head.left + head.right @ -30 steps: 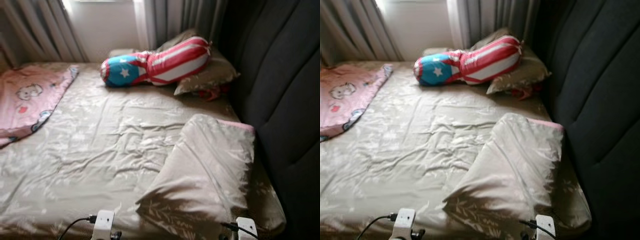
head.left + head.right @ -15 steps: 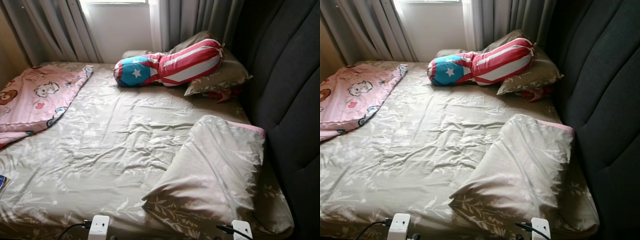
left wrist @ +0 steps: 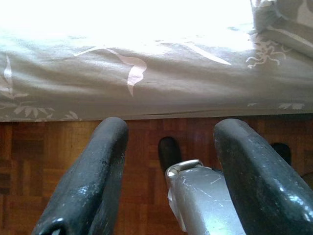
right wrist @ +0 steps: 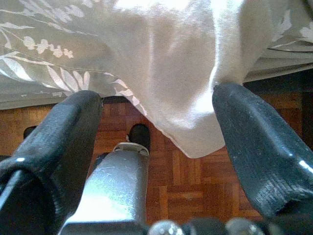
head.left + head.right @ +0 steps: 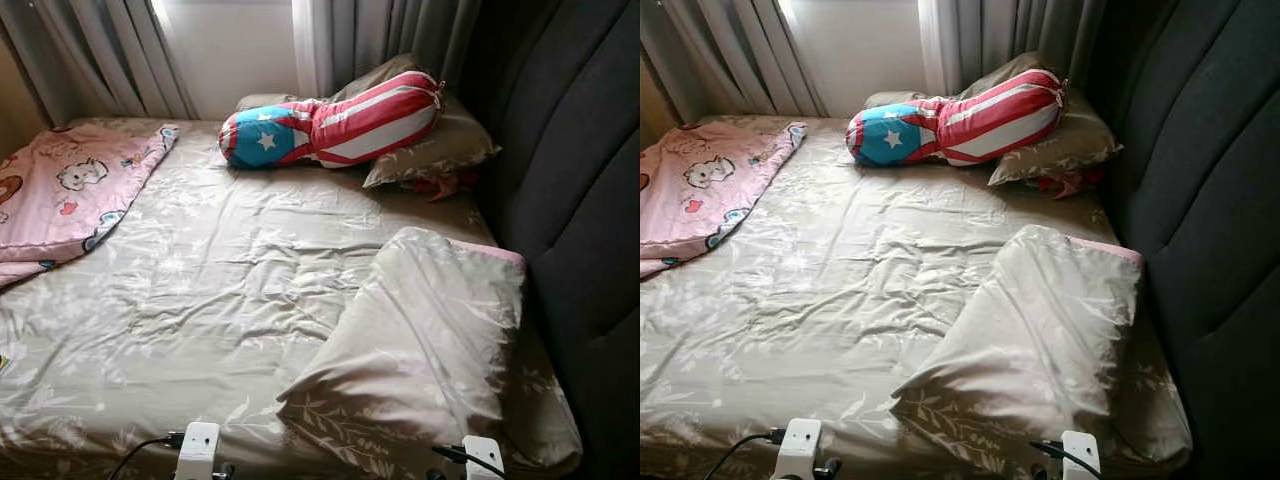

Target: Clean up the room

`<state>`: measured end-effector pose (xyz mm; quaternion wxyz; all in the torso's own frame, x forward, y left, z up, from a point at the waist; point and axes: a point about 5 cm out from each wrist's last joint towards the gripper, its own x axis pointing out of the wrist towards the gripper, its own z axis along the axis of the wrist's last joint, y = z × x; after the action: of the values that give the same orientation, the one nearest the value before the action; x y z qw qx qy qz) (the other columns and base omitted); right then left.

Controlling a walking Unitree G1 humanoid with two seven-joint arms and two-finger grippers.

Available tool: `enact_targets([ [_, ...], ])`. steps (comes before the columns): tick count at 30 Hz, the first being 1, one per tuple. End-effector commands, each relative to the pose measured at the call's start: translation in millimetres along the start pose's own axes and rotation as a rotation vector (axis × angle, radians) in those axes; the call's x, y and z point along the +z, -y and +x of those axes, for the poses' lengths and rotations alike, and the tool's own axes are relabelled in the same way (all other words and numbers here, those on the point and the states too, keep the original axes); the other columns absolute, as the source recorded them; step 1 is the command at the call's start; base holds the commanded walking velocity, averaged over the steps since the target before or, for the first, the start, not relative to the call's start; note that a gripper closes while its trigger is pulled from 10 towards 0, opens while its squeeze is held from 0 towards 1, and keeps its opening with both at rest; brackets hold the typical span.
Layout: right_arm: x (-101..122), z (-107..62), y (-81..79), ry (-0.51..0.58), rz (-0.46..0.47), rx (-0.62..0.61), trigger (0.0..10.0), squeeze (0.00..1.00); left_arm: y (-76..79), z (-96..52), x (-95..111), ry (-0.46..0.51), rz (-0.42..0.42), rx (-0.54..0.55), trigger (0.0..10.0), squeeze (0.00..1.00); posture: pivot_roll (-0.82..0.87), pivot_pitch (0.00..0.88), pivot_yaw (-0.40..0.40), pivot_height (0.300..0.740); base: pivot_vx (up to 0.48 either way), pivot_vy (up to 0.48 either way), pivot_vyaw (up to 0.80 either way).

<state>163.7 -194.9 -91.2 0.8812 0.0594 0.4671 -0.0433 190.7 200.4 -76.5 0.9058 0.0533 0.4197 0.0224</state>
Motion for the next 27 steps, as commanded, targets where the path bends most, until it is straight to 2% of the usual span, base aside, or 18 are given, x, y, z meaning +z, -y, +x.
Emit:
enact_targets([
  [1,1,-0.3,2.4,0.008,0.011,-0.010,10.0,0.00,-0.1,0.6,3,0.010,-0.012,0.004,10.0,0.00,0.03,0.000,-0.025,0.740,0.000,0.000,0.00],
  [15,1,-0.4,3.7,0.012,0.016,-0.029,10.0,0.00,2.5,1.5,6,0.015,-0.017,-0.001,10.0,0.00,0.03,0.000,-0.029,0.740,0.000,0.000,0.00],
  [24,1,-0.5,5.1,0.010,0.005,-0.032,10.0,0.00,3.2,1.8,8,0.030,-0.021,-0.001,10.0,0.00,0.04,0.000,-0.034,0.740,0.000,0.000,-0.79],
  [27,2,-0.5,5.1,0.015,-0.006,-0.029,10.0,0.00,3.3,2.9,14,0.051,-0.025,-0.002,10.0,0.00,0.04,0.000,-0.034,0.740,0.000,0.000,0.00],
])
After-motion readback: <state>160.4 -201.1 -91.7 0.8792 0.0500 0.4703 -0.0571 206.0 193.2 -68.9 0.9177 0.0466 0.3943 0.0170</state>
